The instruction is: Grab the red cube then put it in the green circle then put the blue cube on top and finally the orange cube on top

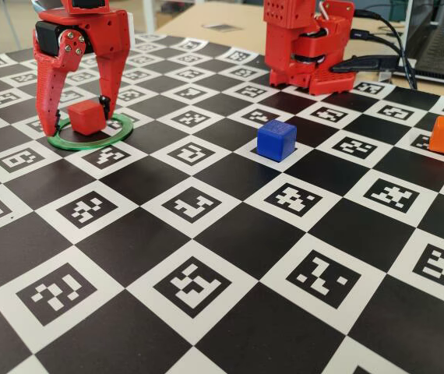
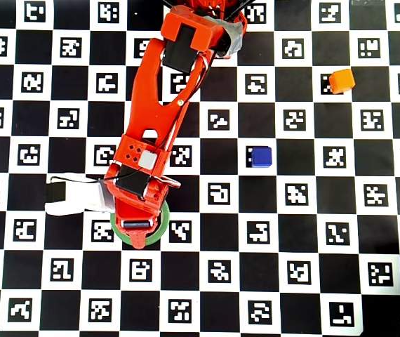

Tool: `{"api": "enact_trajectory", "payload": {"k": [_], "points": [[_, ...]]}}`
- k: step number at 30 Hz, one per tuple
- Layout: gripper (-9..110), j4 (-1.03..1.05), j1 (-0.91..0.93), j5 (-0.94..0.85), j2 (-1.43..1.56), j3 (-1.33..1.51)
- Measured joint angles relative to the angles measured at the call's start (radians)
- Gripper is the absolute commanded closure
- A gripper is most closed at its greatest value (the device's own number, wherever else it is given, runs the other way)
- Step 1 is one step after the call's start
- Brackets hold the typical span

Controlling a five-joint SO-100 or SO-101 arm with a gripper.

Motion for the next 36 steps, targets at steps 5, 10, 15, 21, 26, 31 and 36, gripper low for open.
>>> {"api": "enact_trajectory", "payload": {"k": [5, 10, 15, 21, 26, 31, 36], "points": [[60, 0.091, 0.006, 0.020, 0.015, -0.077], [60, 0.193, 0.020, 0.051, 0.112, -0.161], [60, 0.298, 0.021, 0.112, 0.244, -0.181], [61, 0.376, 0.021, 0.207, 0.399, -0.138], [61, 0.430, -0.012, 0.275, 0.499, -0.078], [58, 0.449, -0.075, 0.334, 0.589, -0.006], [56, 0.471, -0.160, 0.370, 0.663, 0.072]]}}
